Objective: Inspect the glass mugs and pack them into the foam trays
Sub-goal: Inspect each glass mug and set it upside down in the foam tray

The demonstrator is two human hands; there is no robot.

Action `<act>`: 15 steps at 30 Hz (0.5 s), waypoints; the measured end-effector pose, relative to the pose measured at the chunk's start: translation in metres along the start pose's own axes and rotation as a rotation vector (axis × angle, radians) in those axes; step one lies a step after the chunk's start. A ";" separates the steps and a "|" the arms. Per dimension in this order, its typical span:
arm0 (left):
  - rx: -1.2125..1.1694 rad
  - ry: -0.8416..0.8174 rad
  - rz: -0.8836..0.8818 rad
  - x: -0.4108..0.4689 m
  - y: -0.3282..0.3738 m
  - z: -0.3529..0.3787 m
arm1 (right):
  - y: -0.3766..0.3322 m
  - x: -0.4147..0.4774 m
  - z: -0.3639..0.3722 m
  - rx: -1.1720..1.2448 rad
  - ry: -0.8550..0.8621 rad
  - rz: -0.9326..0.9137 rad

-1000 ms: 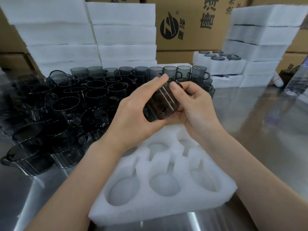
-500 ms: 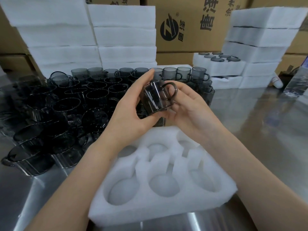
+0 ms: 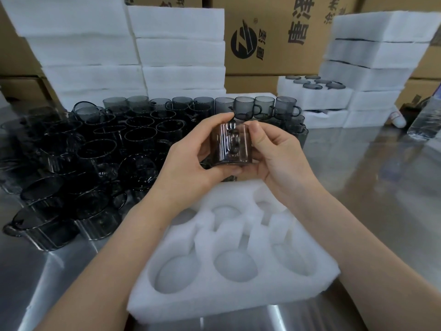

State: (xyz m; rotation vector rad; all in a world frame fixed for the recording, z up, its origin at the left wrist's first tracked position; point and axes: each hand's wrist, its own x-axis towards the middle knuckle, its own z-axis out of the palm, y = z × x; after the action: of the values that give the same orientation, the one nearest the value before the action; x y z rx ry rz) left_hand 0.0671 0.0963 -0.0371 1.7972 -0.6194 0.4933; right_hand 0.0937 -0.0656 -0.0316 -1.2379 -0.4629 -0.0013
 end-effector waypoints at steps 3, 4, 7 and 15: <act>-0.035 -0.015 -0.021 0.000 -0.002 0.001 | -0.001 0.000 0.001 -0.034 0.036 0.019; -0.056 -0.013 -0.030 0.000 -0.002 0.001 | -0.002 0.000 0.001 -0.022 0.032 0.040; -0.125 -0.014 -0.028 -0.001 -0.001 0.001 | -0.006 -0.002 0.004 0.037 -0.004 0.114; -0.083 -0.032 -0.035 0.003 0.000 -0.003 | -0.006 -0.003 0.006 0.051 -0.029 0.179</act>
State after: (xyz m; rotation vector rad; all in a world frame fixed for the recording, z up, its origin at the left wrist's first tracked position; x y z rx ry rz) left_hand 0.0694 0.0988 -0.0346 1.7377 -0.6211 0.4101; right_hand 0.0874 -0.0628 -0.0261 -1.2267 -0.3742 0.1798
